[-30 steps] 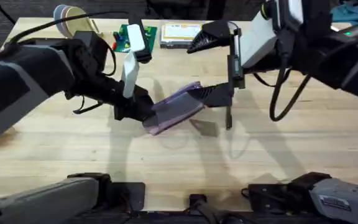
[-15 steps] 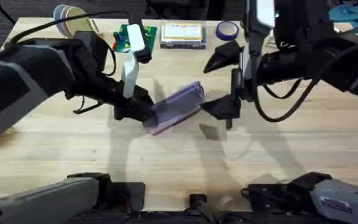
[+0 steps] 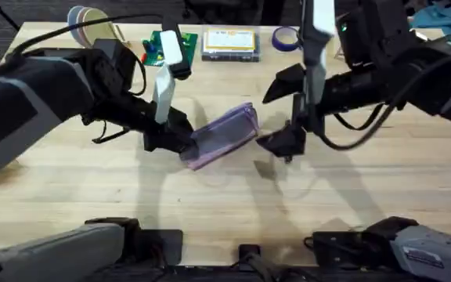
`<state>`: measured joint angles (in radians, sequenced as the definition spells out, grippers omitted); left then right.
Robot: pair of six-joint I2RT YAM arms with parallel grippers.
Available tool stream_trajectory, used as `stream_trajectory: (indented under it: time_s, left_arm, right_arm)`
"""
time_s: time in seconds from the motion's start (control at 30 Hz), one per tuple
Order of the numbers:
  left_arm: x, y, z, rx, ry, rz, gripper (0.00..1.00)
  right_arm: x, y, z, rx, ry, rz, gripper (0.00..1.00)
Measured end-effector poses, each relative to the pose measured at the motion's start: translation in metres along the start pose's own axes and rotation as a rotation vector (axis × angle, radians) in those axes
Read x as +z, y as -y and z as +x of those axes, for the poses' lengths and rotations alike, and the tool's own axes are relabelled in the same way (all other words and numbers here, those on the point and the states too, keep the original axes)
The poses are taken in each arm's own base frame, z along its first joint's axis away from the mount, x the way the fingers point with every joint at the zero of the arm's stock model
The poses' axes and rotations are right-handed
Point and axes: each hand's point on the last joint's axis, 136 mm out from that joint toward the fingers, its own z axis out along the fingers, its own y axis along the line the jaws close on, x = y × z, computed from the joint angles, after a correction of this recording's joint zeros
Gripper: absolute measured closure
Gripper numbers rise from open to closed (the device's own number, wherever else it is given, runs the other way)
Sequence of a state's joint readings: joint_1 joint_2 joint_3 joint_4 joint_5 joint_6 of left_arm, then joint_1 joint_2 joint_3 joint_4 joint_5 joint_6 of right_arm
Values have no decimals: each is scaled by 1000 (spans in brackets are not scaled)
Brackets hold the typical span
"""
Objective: Unzip the bag, pick up the pens from the table one at a time and place them inside, then zip the bag closed.
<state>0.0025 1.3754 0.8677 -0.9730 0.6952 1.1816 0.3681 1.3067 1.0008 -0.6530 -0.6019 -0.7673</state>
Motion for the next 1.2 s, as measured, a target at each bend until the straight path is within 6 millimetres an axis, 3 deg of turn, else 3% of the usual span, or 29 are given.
stream_trajectory:
  time_s: [0.2, 0.37, 0.57, 0.77, 0.93, 1.2]
  left_arm:
    - [0, 0, 0, 0, 0, 0, 959]
    - [0, 0, 0, 0, 0, 0, 959]
    - [0, 0, 0, 0, 0, 0, 959]
    - [0, 0, 0, 0, 0, 0, 959]
    - [0, 0, 0, 0, 0, 0, 959]
    - [0, 0, 0, 0, 0, 0, 959]
  right_arm:
    - [-4, 39, 5, 376, -27, 209, 4]
    - [-5, 42, 9, 657, -9, 234, 4]
    - [-5, 42, 8, 814, 11, 236, 4]
    - [-5, 41, 8, 870, 17, 236, 4]
    - [0, 35, 4, 790, 5, 219, 4]
    - [37, 27, 1, 708, -41, 154, 4]
